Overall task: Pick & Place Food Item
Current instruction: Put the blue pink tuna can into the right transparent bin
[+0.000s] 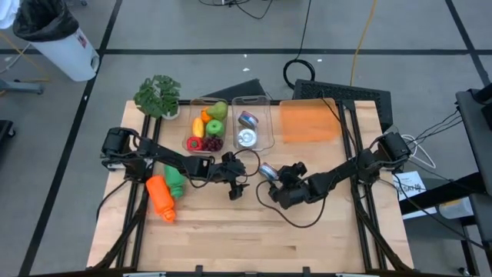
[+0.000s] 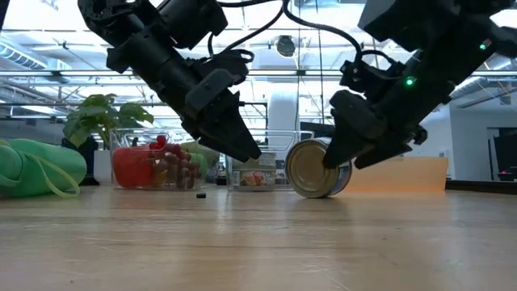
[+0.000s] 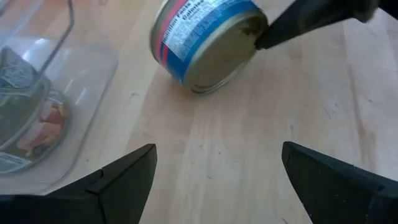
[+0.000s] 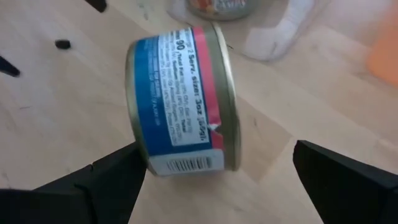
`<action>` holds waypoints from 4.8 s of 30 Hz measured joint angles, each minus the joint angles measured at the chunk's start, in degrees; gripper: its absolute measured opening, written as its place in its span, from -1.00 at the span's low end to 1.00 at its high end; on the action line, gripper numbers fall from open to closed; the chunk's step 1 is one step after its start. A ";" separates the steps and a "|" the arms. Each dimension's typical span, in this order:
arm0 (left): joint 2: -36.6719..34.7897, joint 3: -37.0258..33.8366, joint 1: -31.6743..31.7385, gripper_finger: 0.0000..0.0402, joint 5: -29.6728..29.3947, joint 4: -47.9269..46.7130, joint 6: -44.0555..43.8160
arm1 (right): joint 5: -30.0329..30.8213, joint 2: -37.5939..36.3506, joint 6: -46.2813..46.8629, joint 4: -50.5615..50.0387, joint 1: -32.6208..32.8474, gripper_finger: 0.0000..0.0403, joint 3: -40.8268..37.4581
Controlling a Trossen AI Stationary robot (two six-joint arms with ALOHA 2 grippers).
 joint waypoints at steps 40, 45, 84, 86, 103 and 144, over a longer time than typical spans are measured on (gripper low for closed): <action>-14.14 0.04 5.20 0.80 7.90 9.53 15.59 | -10.86 -20.55 -55.40 20.25 -7.21 -0.09 -3.40; -13.59 0.03 5.57 0.80 7.10 12.36 17.94 | -16.58 -20.13 -60.26 26.58 -9.21 -0.09 -3.40; -10.17 -0.05 14.68 -0.07 -10.89 4.15 31.95 | -22.13 -33.24 -56.44 14.37 -13.61 0.53 -3.36; -7.78 -0.02 14.96 -0.07 -10.61 7.32 32.98 | -22.05 -33.04 -56.91 14.18 -13.82 0.51 -3.36; -3.04 0.21 15.01 0.42 -16.29 9.95 40.40 | -22.32 -32.63 -57.09 15.18 -16.12 0.46 -6.57; -4.72 -0.03 10.85 0.25 -13.71 8.57 39.05 | -22.52 -32.65 -55.56 15.21 -16.19 0.46 -6.64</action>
